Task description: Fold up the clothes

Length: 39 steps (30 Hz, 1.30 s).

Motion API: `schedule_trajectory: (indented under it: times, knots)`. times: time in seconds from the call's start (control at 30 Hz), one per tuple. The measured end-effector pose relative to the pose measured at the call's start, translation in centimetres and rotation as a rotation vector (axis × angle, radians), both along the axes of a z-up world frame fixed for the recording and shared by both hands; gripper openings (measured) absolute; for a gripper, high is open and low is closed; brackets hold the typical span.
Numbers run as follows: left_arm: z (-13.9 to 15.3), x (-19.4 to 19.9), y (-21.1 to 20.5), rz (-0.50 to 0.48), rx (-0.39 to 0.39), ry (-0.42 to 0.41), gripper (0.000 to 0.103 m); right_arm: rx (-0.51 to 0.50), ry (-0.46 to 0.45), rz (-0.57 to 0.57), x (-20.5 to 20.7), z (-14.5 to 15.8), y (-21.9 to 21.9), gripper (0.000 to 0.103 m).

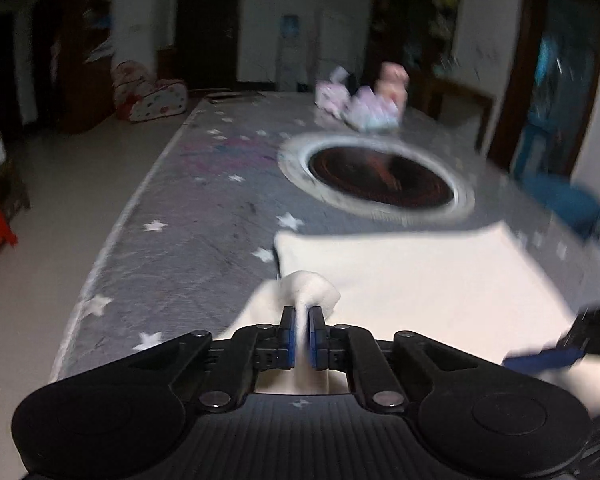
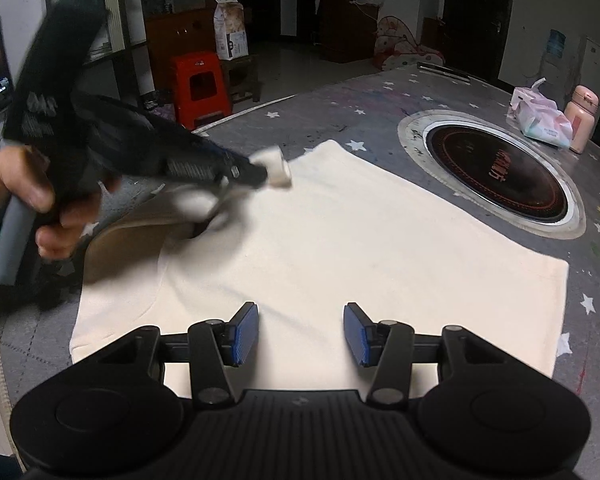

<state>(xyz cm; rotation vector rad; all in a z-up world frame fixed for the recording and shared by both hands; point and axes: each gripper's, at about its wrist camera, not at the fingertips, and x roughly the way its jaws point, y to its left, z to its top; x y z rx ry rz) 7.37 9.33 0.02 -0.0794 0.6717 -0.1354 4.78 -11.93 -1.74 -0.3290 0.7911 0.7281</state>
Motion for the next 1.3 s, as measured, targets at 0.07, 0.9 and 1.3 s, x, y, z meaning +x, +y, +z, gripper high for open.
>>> schedule_trajectory:
  times: [0.07,0.9,1.3]
  knots:
    - [1.1,-1.2,2.0,0.053,-0.048,-0.03,0.003,0.004,-0.001,0.008,-0.1,0.1,0.1,0.048]
    - [-1.0,-13.5,16.0,0.543,-0.091,0.055,0.012,0.003,0.076,0.247,-8.1,0.1,1.5,0.049]
    - [1.1,-13.4,11.1,0.354,-0.105,0.033,0.017,0.029,0.077,0.236,-9.6,1.1,-1.0,0.05]
